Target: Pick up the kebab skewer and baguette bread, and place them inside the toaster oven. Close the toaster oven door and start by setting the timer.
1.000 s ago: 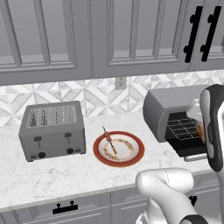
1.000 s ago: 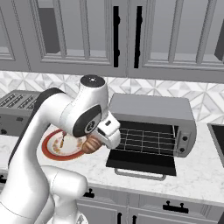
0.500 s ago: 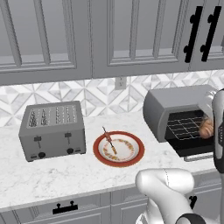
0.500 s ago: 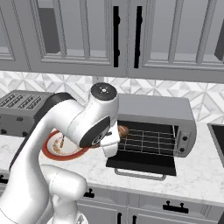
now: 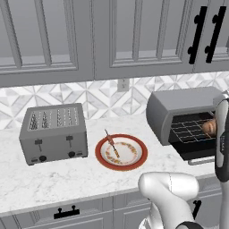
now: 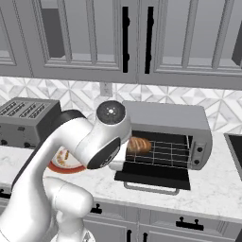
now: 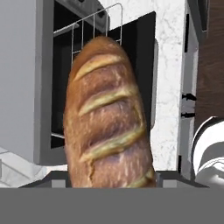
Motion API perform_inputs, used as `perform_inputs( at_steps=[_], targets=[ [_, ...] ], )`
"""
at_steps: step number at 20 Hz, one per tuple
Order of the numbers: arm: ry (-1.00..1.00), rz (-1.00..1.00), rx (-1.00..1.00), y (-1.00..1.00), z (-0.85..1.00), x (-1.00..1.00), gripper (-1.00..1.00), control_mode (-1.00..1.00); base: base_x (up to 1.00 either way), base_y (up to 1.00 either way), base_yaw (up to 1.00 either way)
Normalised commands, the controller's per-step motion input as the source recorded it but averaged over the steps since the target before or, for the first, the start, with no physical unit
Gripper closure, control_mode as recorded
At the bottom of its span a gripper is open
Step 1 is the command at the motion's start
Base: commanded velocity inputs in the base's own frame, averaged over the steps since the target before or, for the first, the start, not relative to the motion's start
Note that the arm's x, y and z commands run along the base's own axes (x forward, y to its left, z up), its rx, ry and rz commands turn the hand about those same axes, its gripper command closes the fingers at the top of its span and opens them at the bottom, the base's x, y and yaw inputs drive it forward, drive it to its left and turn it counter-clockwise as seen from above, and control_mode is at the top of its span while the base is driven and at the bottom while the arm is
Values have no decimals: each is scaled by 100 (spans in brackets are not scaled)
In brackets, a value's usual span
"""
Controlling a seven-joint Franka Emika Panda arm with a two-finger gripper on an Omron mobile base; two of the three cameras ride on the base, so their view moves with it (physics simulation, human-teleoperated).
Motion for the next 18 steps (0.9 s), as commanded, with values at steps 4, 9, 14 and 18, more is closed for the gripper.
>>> perform_inputs(
  at_steps=[4, 9, 14, 18],
  targets=[
    [-11, -2, 0, -1, -12, 35, 100, -100, 0, 0, 0],
    [-8, -1, 0, -13, -26, 29, 100, -100, 0, 0, 0],
    [0, -4, 2, -33, -2, 35, 100, -100, 0, 0, 0],
    [0, -6, 0, -23, -6, 33, 100, -100, 0, 0, 0]
  ],
)
